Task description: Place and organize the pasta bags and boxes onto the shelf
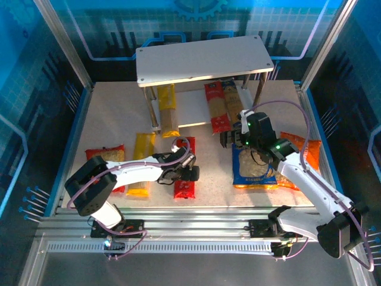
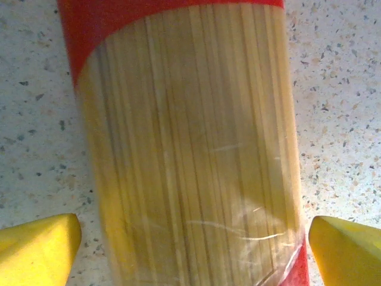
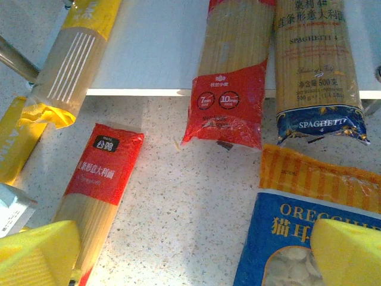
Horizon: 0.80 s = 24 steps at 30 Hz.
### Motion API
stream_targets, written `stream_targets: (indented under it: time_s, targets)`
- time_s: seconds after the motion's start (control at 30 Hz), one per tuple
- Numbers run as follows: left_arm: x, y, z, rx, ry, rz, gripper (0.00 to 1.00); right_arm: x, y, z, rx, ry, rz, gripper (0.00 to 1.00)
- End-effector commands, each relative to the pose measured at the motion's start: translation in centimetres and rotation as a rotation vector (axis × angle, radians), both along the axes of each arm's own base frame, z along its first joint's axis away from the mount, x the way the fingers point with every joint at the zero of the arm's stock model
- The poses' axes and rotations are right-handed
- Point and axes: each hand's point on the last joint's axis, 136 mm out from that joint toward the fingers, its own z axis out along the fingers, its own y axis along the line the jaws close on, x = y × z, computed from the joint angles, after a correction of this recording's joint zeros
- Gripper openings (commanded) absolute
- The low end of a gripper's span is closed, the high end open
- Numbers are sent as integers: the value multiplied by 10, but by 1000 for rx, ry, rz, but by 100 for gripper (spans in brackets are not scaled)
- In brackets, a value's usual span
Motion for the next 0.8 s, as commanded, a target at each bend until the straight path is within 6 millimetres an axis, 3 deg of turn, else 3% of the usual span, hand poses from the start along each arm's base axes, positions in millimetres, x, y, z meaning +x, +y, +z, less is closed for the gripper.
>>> stream_targets:
  time_s: [0.0, 0.2, 0.3, 0.57, 0.6, 0.63, 0.67, 0.77]
  targets:
    - [3, -14, 2, -28, 11, -6, 99, -1, -5, 1, 12, -7, -15, 100]
    - [0, -16, -10, 1, 40, -7, 99, -1, -8, -2, 19, -3, -20, 100]
    - [-1, -11, -10, 23, 40, -4, 92, 0, -10, -3, 21, -3, -25, 100]
    - [-5, -12, -18, 56, 83, -30, 50, 0, -11, -3, 32, -2, -28, 100]
    - [-5, -13, -18, 52, 86, -35, 38, 0, -11, -3, 34, -4, -29, 100]
    - [-5, -13, -18, 50, 85, -36, 16, 0, -11, -2, 34, -4, -29, 100]
    - [-5, -14, -17, 48, 85, -38, 11, 0, -11, -2, 33, -4, -31, 100]
    - [-5, -14, -15, 46, 80, -45, 8, -1, -12, -1, 33, -10, -33, 100]
